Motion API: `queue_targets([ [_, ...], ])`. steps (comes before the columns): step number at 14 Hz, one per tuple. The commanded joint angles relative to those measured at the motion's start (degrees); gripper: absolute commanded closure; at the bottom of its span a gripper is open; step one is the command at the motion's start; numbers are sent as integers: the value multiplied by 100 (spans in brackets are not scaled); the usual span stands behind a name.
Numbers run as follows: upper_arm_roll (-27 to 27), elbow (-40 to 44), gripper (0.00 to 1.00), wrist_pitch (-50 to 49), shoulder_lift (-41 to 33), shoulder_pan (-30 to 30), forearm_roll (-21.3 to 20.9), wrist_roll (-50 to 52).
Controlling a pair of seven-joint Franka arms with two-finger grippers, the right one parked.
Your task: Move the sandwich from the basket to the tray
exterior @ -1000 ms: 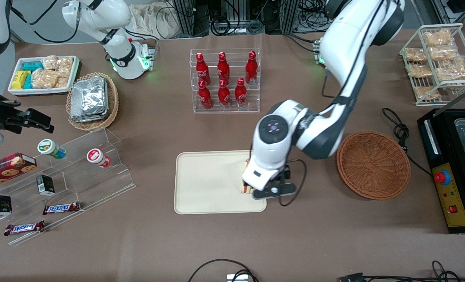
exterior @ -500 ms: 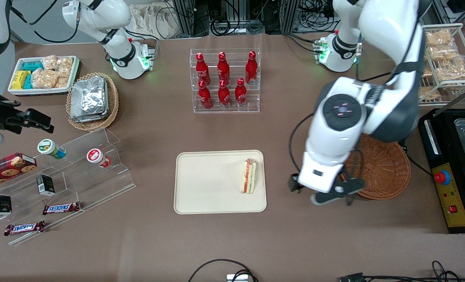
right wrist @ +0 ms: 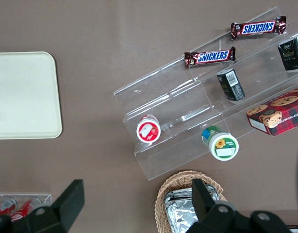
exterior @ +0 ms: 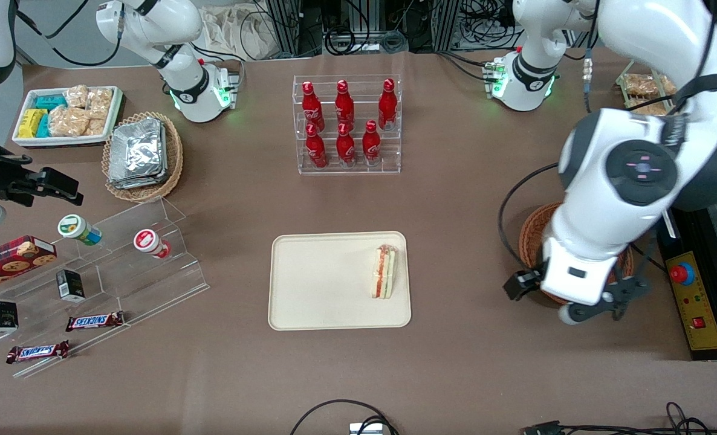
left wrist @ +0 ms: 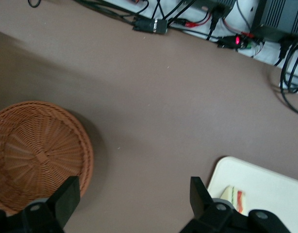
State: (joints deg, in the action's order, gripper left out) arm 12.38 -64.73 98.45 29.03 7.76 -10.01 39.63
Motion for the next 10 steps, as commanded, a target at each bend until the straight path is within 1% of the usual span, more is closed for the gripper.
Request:
queue_targets([
  [1, 54, -198, 0, -395, -397, -458, 359, -770],
  [3, 54, -250, 0, -572, -547, -678, 394, -1209],
  [5, 19, -801, 0, -512, -1010, -880, 560, -1806],
  [7, 1, -1155, 0, -502, -1389, -1083, 614, -2308],
  [9, -401, -1524, 0, -502, -1811, -1084, 710, -2817],
  [10, -534, -1708, 0, -502, -1996, -1083, 841, -3116],
])
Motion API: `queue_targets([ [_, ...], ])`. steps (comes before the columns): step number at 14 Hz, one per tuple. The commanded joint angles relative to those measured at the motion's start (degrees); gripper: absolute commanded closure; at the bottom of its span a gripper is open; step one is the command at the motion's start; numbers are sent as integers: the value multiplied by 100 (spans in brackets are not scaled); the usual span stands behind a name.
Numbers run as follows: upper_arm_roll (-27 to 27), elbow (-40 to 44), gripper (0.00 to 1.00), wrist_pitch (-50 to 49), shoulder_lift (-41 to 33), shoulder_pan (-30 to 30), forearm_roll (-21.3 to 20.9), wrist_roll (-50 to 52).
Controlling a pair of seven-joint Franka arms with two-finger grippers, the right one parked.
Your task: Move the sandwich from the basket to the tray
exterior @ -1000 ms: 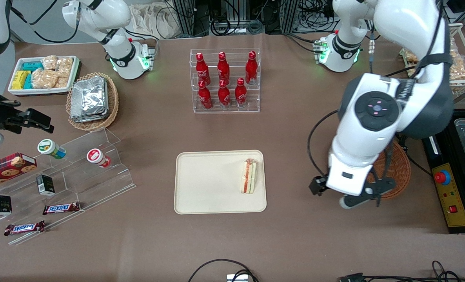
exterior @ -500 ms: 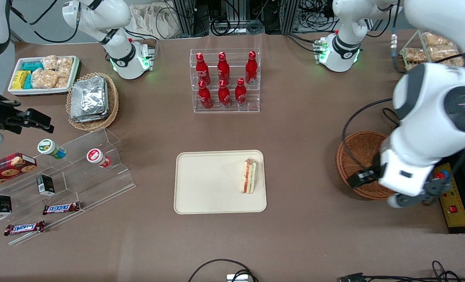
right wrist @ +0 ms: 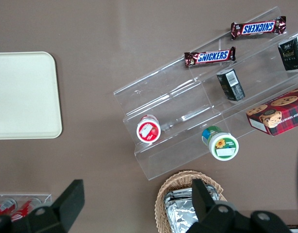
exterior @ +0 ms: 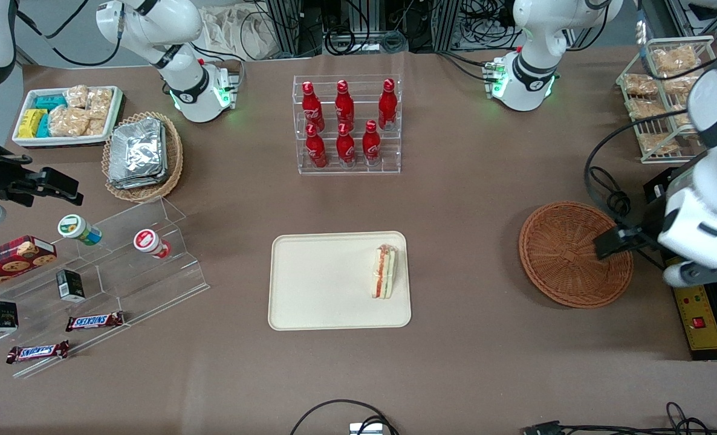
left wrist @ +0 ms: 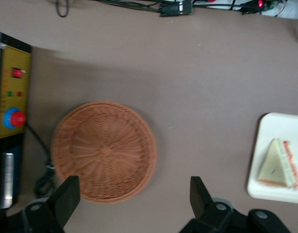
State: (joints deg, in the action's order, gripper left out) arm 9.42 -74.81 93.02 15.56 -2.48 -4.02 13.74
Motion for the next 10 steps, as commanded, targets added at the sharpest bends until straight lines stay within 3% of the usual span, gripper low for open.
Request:
queue_targets([
  [1, -361, -911, 0, 49, -876, -51, 279, -739],
  [7, -433, -1685, 0, -82, -1906, -68, 279, -908],
  [10, -424, -1713, 0, -249, -1977, -68, 314, -996],
])
